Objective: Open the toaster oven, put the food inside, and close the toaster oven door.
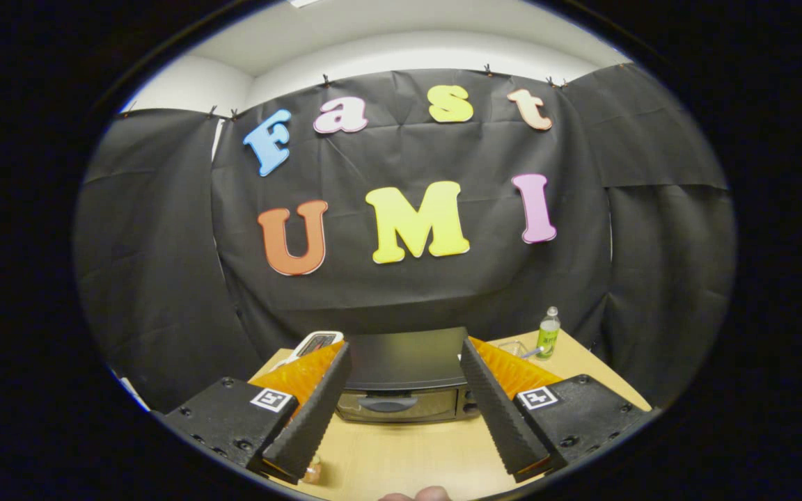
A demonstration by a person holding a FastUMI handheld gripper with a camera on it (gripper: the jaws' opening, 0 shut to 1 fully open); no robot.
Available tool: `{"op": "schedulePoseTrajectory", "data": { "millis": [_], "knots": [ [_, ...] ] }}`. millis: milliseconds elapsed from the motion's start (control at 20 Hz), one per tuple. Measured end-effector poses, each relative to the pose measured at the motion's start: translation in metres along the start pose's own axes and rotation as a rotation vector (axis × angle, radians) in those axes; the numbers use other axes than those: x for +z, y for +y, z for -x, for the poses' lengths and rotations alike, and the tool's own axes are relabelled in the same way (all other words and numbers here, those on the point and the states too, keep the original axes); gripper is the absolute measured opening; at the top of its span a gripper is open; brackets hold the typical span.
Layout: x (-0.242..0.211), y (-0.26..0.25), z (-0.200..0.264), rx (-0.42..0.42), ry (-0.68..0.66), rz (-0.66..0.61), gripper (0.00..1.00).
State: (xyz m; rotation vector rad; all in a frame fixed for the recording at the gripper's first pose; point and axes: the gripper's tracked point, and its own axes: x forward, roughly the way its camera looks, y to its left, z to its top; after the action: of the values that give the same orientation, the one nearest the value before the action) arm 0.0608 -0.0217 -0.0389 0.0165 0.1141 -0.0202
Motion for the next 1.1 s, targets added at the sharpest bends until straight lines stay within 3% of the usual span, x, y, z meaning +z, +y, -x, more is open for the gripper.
{"op": "schedulePoseTrajectory", "data": {
  "millis": [550, 1100],
  "knots": [
    [-0.099, 0.013, -0.081, 0.027, 0.181, 0.027, 1.00],
    [-0.181, 0.013, -0.174, -0.016, 0.302, 0.001, 1.00]
  ]
}}
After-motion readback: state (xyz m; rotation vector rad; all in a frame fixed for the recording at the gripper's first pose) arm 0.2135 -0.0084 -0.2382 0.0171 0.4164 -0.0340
